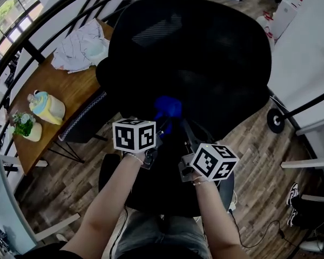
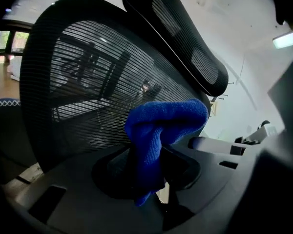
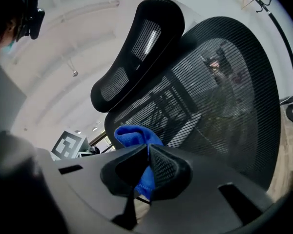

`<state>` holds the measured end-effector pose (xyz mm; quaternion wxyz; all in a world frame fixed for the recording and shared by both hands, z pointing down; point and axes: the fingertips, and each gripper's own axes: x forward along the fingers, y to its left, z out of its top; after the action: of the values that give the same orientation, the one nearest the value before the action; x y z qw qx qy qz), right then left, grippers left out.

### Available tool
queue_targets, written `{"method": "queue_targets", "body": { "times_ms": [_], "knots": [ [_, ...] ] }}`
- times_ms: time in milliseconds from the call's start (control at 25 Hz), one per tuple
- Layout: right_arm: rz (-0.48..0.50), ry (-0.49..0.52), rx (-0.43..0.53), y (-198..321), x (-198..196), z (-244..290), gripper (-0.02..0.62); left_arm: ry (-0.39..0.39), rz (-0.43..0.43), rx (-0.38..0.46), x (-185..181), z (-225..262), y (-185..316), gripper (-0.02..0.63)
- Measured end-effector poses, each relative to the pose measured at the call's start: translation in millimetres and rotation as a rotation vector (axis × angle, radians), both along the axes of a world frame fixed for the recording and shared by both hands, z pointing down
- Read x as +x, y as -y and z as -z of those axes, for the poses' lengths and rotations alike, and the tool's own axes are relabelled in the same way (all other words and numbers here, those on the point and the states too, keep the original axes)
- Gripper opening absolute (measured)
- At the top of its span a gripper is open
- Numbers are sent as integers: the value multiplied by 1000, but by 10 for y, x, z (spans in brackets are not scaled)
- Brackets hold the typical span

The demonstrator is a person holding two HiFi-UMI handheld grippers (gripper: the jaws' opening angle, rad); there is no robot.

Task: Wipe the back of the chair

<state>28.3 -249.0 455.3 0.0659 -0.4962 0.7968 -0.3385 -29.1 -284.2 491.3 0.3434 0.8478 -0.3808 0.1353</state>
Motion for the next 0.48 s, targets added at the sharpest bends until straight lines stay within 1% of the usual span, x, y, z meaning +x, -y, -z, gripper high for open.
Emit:
{"method": "queue_targets", "body": {
  "times_ms": [280, 480],
  "knots": [
    [86, 3, -11, 76, -449, -42, 32, -7, 79, 1, -464, 15, 73, 137],
    [140, 7, -4, 120, -724, -21, 32, 2, 134, 1, -787, -10, 127, 137]
  ]
}}
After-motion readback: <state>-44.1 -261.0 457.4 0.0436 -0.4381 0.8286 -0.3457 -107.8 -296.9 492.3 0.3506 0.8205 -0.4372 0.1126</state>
